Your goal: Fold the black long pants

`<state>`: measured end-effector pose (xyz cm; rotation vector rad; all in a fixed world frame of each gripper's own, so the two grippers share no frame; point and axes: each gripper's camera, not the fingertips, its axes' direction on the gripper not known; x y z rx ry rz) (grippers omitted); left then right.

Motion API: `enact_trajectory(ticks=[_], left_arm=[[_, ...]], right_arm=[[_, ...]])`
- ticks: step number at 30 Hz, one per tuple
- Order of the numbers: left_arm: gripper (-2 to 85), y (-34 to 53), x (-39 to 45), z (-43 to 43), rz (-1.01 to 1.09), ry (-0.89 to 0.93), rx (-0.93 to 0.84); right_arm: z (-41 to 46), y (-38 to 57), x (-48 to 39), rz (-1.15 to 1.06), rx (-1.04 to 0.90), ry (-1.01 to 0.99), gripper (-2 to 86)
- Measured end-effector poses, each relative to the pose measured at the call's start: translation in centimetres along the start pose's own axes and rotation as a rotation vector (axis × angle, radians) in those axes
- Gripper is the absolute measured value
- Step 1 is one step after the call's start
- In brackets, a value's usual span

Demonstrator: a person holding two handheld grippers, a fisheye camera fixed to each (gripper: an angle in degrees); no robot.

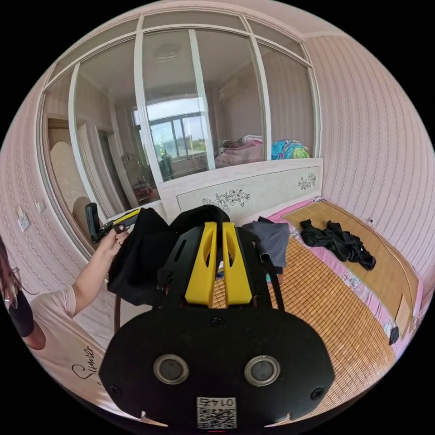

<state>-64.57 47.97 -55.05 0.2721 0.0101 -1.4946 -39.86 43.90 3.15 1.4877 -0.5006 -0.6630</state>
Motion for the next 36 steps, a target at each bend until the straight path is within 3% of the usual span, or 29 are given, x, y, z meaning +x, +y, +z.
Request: enact_trajectory(ticks=[5, 12, 18, 20, 22, 24, 29, 33, 36], left_arm=[[-0.9, 0.5, 6.7, 6.7, 0.007, 0.146, -0.045], [-0.9, 5.6, 12.5, 12.2, 0.061, 0.290, -0.087], [-0.9, 20.9, 15.9, 24.7, -0.019, 0.360, -0.519], [-0.9, 28.9, 17.5, 30.4, -0.064, 0.363, -0.781], [-1.0, 34.0, 18.1, 33.7, -0.122, 0.403, -1.003], [-1.0, 36.0, 18.3, 34.7, -0.118, 0.348, -1.054], [-0.8, 34.1, 18.6, 34.9, -0.054, 0.234, -0.941], [0.4, 33.4, 20.1, 36.6, -0.003, 0.169, -0.901], [3.2, 33.5, 21.6, 38.8, -0.033, 0.192, -0.879]], right_arm=[[-9.6, 8.3, 9.6, 0.209, 0.063, 0.125, 0.9], [-22.3, 23.5, 15.6, 0.402, 0.174, 0.336, 1.1], [-20.0, 41.4, 22.1, 0.866, -0.167, 0.334, 1.8], [-16.9, 47.9, 24.3, 1.042, -0.386, 0.359, 2.4], [-15.3, 50.8, 25.0, 1.106, -0.479, 0.351, 2.8], [-14.5, 51.4, 25.2, 1.100, -0.526, 0.358, 3.4], [-13.1, 47.3, 25.4, 0.900, -0.506, 0.490, 6.8], [-7.7, 42.5, 25.0, 0.611, -0.503, 0.304, 9.9], [-0.9, 39.4, 24.0, 0.386, -0.643, 0.122, 14.1]])
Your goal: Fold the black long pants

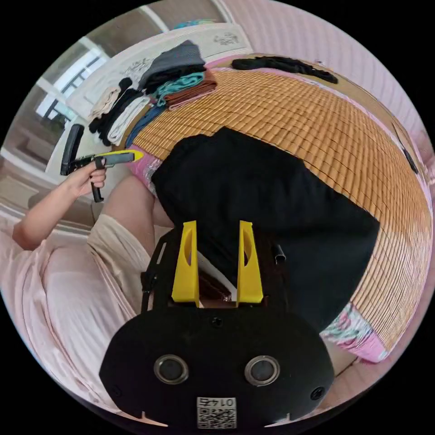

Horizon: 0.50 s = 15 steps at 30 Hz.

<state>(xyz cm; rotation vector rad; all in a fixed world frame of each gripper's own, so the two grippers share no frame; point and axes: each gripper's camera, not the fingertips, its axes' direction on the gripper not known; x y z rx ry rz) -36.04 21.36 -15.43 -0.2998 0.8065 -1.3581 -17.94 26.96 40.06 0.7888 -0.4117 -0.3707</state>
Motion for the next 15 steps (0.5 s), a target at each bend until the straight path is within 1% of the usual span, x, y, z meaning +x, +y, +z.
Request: enact_trajectory(ticks=[2, 4, 6, 7, 8, 9, 12, 15], left_arm=[[5.3, -1.4, 1.2, 1.6, -0.002, 0.002, 0.003], [6.5, -2.4, 2.3, 2.7, 0.009, -0.006, -0.002], [7.8, -3.3, 3.2, 3.8, 0.023, -0.010, 0.000], [8.4, -4.0, 3.8, 4.5, 0.037, -0.020, -0.003], [8.9, -4.6, 4.3, 5.3, 0.050, -0.040, -0.016], [9.2, -4.8, 4.4, 5.7, 0.054, -0.049, -0.027], [9.8, -5.9, 5.3, 8.2, 0.062, -0.075, -0.087], [9.3, -6.2, 6.2, 10.6, 0.077, -0.147, -0.151]], right_arm=[[2.4, -3.5, -2.3, -0.127, -0.074, 0.029, 17.4], [4.2, -5.4, -3.3, -0.176, -0.124, 0.022, 18.5], [6.0, -6.7, -3.7, -0.176, -0.168, 0.039, 18.2], [7.5, -7.1, -3.4, -0.150, -0.214, 0.080, 16.4], [7.7, -7.1, -3.3, -0.118, -0.184, 0.163, 13.5], [7.6, -7.1, -3.2, -0.102, -0.163, 0.202, 12.7], [7.8, -6.8, -2.8, -0.083, -0.175, 0.197, 9.5], [7.7, -6.0, -2.0, -0.070, -0.168, 0.168, 4.5]])
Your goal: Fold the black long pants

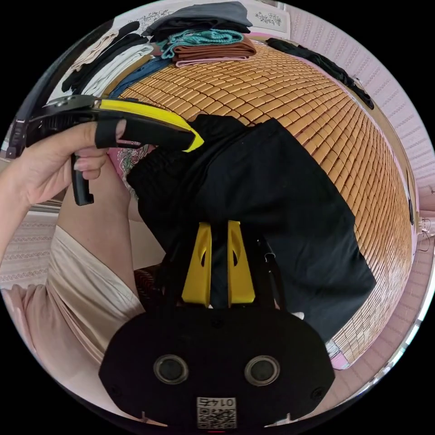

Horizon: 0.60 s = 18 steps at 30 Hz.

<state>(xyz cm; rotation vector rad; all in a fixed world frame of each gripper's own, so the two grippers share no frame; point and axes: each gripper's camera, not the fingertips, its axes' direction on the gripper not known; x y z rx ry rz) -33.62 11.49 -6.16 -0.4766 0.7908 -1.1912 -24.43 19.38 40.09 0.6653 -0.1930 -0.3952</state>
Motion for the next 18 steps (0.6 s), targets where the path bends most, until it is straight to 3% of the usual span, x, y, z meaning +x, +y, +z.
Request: enact_trajectory(ticks=[6, 12, 18], left_arm=[[6.7, -0.2, 1.4, 1.7, 0.073, -0.073, -0.063], [2.9, 0.8, 1.8, -1.4, 0.092, 0.008, 0.034], [1.6, 0.1, 2.3, -10.3, 0.108, 0.199, 0.297]], right_arm=[[-1.8, 5.1, 4.6, 0.153, 0.128, -0.177, 0.1], [-7.6, 17.2, 15.3, 0.511, 0.277, -0.050, -0.4], [-19.3, 31.9, 22.6, 0.904, 0.581, 0.166, -0.2]])
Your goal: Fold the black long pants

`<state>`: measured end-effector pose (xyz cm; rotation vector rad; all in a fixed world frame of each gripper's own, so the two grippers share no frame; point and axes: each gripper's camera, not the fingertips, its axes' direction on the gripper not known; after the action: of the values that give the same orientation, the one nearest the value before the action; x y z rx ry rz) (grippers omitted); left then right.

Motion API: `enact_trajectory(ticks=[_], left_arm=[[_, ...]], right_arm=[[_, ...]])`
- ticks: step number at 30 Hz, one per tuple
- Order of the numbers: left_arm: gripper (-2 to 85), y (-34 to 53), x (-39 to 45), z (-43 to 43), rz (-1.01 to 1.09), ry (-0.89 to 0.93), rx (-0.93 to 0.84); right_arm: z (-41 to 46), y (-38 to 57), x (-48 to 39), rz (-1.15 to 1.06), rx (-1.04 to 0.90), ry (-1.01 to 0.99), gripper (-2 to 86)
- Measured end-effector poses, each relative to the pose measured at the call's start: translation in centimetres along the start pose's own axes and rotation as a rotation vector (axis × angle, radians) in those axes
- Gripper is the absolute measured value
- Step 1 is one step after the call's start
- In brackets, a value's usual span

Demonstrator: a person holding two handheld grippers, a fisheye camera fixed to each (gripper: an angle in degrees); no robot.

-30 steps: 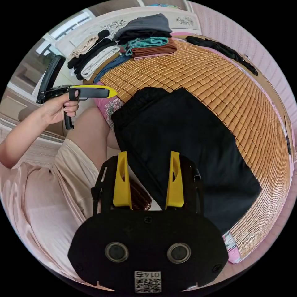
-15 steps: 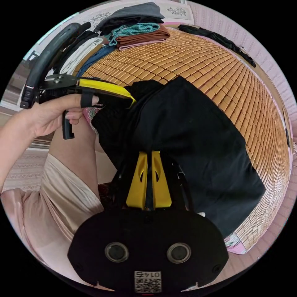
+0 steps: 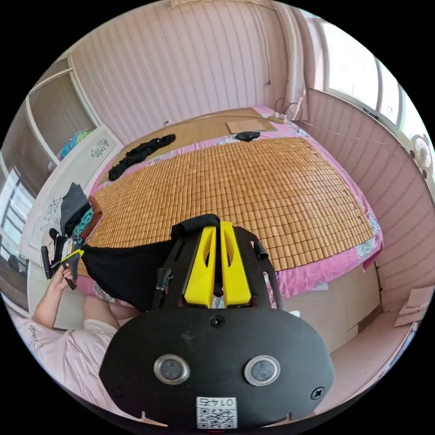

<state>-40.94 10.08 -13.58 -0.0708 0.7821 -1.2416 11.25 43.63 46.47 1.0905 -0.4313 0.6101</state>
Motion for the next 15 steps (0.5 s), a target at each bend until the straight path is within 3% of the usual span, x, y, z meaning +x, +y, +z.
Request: enact_trajectory(ticks=[5, 8, 12, 15], left_arm=[[2.0, -2.8, 2.0, -9.7, 0.070, 0.127, 0.311], [3.0, -0.9, 1.6, -14.7, 0.120, 0.128, 0.409], [5.0, 4.5, -1.0, -15.2, 0.059, -0.003, 0.343], [6.4, 10.5, -5.0, -11.0, -0.160, -0.046, 0.162]], right_arm=[[-8.4, -1.0, 5.6, 0.128, 0.208, 0.142, 0.0], [-9.5, 0.6, 8.5, 0.214, 0.243, 0.170, 0.6], [-6.2, 3.9, 11.8, 0.289, 0.144, 0.171, 3.4], [-1.0, 7.8, 13.9, 0.371, -0.019, 0.182, 8.1]])
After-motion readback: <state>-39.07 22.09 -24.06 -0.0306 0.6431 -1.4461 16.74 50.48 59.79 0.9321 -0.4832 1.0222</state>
